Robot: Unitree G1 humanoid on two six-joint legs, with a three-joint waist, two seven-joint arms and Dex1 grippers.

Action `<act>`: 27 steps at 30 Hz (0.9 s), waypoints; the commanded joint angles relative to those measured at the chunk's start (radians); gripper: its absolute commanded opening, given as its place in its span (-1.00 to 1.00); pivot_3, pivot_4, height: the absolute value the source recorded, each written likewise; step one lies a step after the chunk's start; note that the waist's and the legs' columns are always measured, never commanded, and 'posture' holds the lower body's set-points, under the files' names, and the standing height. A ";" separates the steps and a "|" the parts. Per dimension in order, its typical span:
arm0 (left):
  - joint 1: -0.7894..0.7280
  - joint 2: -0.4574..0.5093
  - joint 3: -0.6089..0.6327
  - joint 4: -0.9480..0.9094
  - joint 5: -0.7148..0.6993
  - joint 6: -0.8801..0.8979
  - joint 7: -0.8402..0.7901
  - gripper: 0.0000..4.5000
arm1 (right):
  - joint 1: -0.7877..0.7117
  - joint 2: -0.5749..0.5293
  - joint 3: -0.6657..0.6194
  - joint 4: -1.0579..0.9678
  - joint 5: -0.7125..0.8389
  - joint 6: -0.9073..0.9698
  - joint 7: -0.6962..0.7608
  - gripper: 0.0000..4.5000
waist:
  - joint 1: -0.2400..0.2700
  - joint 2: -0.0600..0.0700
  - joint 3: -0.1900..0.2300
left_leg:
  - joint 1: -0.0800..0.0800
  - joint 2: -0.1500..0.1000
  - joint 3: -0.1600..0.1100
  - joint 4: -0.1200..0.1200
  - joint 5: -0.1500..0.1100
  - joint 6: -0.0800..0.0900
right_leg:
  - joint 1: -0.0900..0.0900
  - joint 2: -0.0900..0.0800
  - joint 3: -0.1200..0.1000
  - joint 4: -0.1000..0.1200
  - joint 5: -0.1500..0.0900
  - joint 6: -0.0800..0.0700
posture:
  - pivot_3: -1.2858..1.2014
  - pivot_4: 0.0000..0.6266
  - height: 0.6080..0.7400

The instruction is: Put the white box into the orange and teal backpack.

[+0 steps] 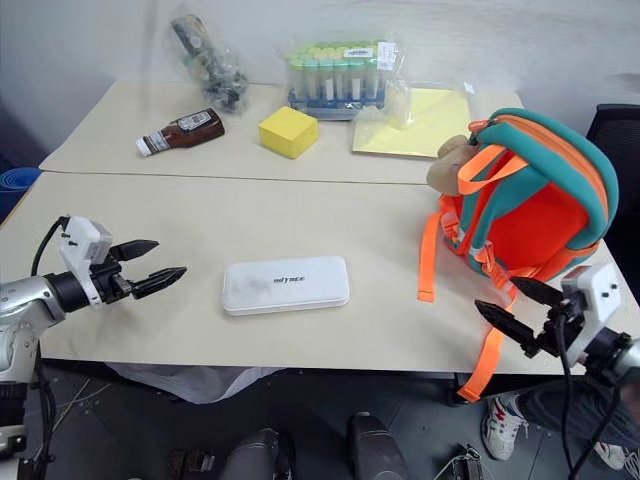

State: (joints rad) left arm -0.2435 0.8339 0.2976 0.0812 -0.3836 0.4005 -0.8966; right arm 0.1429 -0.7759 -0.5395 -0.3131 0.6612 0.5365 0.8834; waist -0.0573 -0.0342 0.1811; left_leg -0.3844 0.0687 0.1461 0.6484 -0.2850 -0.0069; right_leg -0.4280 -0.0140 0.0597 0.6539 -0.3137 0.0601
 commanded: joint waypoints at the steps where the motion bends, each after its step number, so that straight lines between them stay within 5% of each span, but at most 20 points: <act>1: 0.028 0.026 -0.074 -0.069 0.059 -0.053 -0.033 0.76 | -0.043 -0.024 0.098 -0.095 -0.029 0.012 -0.028 0.82 | 0.000 0.000 0.000 | 0.000 0.000 0.000 0.000 0.000 0.000 | 0.000 0.000 0.000 0.000 0.000 0.000 | 0.03 -0.52 1.00; 13: -0.030 -0.005 -0.212 -0.040 0.167 -0.101 -0.013 -0.89 | -0.372 0.053 0.569 -0.034 -0.293 -0.023 -0.091 -0.96 | 0.001 0.000 0.000 | -0.001 0.000 0.000 0.001 0.000 0.000 | -0.001 0.000 0.000 0.000 0.000 -0.001 | 0.03 -0.52 1.00; 21: -0.055 -0.037 -0.244 -0.081 0.143 -0.030 -0.032 -0.99 | -0.577 0.180 0.732 0.208 -0.467 -0.056 -0.155 -1.00 | -0.002 0.000 0.000 | -0.002 0.000 0.002 0.003 0.002 -0.003 | -0.003 0.001 0.001 0.002 0.000 -0.001 | 0.03 -0.52 1.00; 27: -0.112 -0.087 -0.269 -0.093 0.141 -0.007 -0.003 -0.99 | -0.580 0.212 0.748 0.172 -0.455 -0.038 -0.109 -1.00 | 0.004 -0.001 0.000 | -0.002 0.001 0.002 0.003 0.002 -0.004 | -0.003 0.002 0.000 0.003 0.000 -0.001 | 0.03 -0.52 1.00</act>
State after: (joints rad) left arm -0.3341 0.7499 0.0271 0.0330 -0.2332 0.3951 -0.9071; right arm -0.4353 -0.5646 0.2254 -0.0848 0.1873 0.5024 0.7569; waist -0.0536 -0.0347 0.1812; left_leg -0.3872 0.0697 0.1476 0.6527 -0.2829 -0.0105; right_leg -0.4313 -0.0122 0.0599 0.6570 -0.3138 0.0587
